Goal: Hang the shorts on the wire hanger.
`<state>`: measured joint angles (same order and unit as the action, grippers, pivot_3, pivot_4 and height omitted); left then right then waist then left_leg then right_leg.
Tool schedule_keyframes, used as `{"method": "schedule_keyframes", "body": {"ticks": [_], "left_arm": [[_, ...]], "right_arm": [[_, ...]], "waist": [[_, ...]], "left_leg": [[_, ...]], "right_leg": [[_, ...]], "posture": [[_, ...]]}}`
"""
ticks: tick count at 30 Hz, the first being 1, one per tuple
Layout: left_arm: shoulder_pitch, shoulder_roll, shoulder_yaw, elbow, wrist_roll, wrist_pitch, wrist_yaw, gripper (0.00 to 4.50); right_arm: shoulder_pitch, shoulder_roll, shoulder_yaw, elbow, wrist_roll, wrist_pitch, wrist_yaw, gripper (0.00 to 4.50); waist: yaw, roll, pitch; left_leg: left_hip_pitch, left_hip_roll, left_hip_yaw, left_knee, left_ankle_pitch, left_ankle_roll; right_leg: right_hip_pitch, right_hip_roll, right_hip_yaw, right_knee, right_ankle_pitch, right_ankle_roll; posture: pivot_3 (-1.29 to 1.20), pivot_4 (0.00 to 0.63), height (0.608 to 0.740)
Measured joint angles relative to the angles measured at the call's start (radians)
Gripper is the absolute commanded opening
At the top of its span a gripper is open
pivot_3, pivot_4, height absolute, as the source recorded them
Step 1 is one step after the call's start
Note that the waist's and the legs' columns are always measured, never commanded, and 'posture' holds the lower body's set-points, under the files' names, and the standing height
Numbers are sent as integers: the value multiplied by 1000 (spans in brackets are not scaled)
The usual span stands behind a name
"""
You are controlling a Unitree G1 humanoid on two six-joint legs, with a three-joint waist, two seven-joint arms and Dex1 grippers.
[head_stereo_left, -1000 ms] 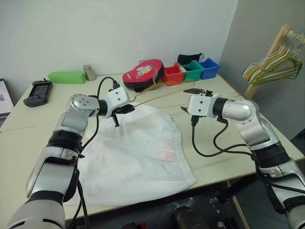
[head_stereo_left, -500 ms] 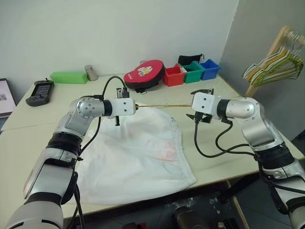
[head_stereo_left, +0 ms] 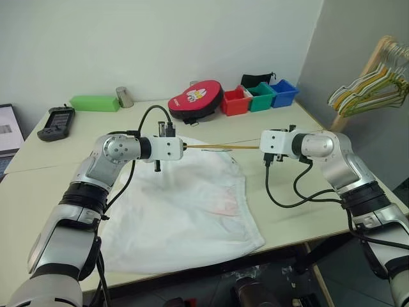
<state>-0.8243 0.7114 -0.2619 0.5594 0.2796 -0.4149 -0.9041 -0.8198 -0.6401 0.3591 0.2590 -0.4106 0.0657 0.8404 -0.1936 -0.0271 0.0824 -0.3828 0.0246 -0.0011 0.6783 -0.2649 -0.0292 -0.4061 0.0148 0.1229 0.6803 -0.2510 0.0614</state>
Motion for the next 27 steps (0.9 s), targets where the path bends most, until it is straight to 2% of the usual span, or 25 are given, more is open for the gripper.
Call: {"method": "schedule_keyframes", "body": {"ticks": [4,10,11,13,19,23,27], "left_arm": [[0,0,0,1,4,2,13,0],[0,0,-6,4,19,-5,22,0],[0,0,-6,6,19,-11,22,548],[0,0,-6,10,18,-27,22,804],[1,-3,-6,9,-30,-34,-26,1970],[13,-21,36,-11,-115,-54,-25,2793],[77,-36,78,-112,-232,3,-62,3512]], "right_arm": [[15,0,2,-19,0,-12,13,50],[23,-6,14,-23,-4,-18,26,21],[23,-7,14,-23,-7,-21,26,0],[23,-8,14,-23,-10,-24,26,0],[24,-8,14,-23,-10,-22,27,0],[55,-9,14,-33,-1,-21,34,0],[100,-22,-1,-53,36,-1,63,0]], "waist": [[2,0,0],[1,0,0],[1,0,0],[1,0,0],[1,0,0],[3,0,0],[2,0,0]], "left_leg": [[0,0,0,0,0,0],[0,0,0,0,0,0],[0,0,0,0,0,0],[0,0,0,0,0,0],[0,0,0,0,0,0],[0,0,0,0,0,0],[0,0,0,0,0,0]], "right_leg": [[0,0,0,0,0,0],[0,0,0,0,0,0],[0,0,0,0,0,0],[0,0,0,0,0,0],[0,0,0,0,0,0],[0,0,0,0,0,-1],[0,0,0,0,1,-2]], "posture": [[-65,0,740],[-68,0,740],[-68,0,740],[-68,0,740],[-67,0,740],[-69,1,740],[-70,7,740]]}}
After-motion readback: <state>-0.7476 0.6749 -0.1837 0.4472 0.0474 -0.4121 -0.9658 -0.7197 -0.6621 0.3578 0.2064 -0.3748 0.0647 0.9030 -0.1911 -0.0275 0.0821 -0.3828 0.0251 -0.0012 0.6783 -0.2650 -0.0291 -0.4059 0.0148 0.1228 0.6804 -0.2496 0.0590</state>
